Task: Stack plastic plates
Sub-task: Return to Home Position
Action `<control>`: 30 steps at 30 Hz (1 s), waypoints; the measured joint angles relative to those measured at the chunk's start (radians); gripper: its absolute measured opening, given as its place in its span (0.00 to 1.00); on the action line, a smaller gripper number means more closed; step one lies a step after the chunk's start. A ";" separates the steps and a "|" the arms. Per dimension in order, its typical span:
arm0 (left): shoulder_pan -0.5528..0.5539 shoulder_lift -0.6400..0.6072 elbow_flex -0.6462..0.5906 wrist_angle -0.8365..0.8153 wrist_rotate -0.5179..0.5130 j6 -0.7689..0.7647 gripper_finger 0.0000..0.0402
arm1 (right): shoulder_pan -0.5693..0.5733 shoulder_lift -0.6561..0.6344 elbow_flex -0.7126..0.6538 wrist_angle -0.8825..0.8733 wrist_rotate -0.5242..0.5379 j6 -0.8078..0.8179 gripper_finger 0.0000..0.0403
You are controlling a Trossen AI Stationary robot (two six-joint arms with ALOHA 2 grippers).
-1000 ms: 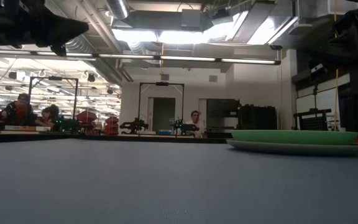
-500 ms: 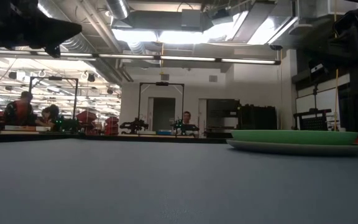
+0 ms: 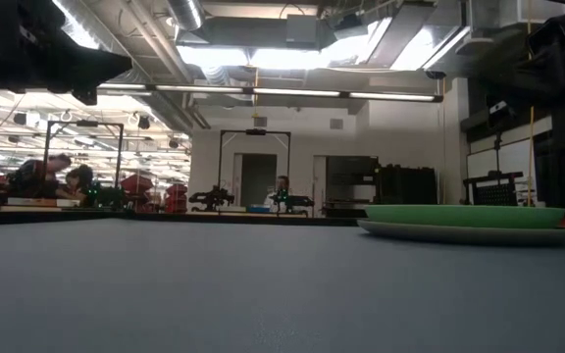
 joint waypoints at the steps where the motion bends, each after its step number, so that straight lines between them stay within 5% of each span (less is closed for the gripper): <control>1: 0.000 0.000 0.000 -0.001 0.000 0.003 0.00 | 0.000 0.000 0.000 -0.001 0.008 -0.005 0.00; 30: 0.000 0.002 0.000 -0.094 0.000 -0.020 0.00 | 0.000 0.000 0.000 -0.004 0.031 -0.003 0.00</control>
